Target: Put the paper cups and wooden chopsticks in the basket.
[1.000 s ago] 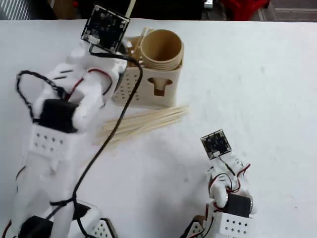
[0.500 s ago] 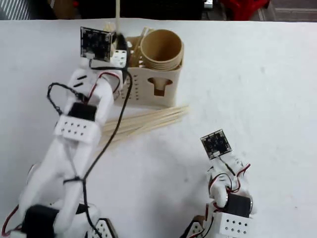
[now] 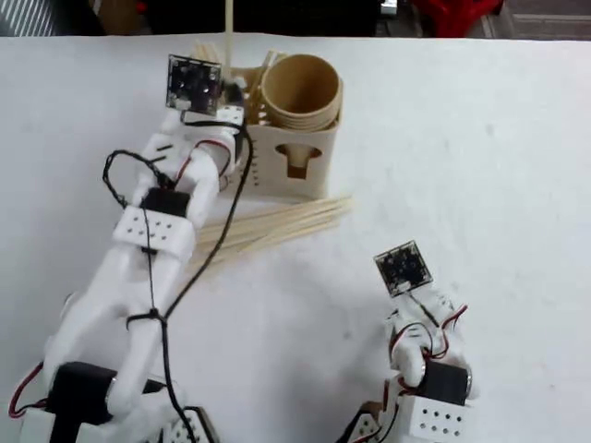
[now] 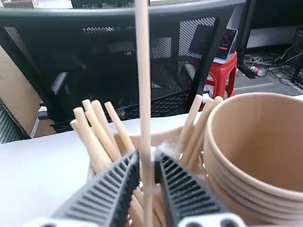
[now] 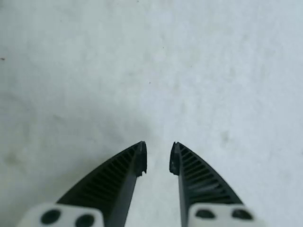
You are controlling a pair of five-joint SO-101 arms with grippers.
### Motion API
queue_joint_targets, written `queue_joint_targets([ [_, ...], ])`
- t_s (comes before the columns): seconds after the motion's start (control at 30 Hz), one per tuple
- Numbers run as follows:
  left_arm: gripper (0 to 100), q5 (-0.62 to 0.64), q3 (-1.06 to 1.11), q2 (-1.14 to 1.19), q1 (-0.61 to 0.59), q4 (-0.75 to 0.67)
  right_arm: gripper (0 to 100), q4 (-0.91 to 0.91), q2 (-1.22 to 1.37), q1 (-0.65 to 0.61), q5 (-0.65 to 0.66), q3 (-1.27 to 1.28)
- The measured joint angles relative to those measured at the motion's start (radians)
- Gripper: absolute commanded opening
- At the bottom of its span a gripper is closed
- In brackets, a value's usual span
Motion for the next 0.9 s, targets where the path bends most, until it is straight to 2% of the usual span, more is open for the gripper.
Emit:
queue_joint_targets([
  [0.33, 8, 0.000, 0.000, 0.000, 0.000, 0.002, 9.8, 0.000, 0.000, 0.000, 0.000, 0.000],
  [0.43, 8, -0.006, 0.000, -0.057, 0.000, 0.064, 9.8, 0.000, 0.000, 0.000, 0.000, 0.000],
  [0.57, 7, -0.087, 0.000, -0.256, 0.000, 0.212, 9.8, 0.000, 0.000, 0.000, 0.000, 0.000],
  [0.67, 2, -0.132, -0.002, -0.446, -0.002, 0.334, 9.8, 0.000, 0.000, 0.000, 0.000, 0.000],
  [0.77, 4, -0.161, -0.040, -0.565, -0.002, 0.540, 9.8, 0.000, 0.000, 0.000, 0.000, 0.000],
  [0.9, 4, -0.282, -0.057, -0.589, 0.014, 0.861, 9.8, 0.000, 0.000, 0.000, 0.000, 0.000],
])
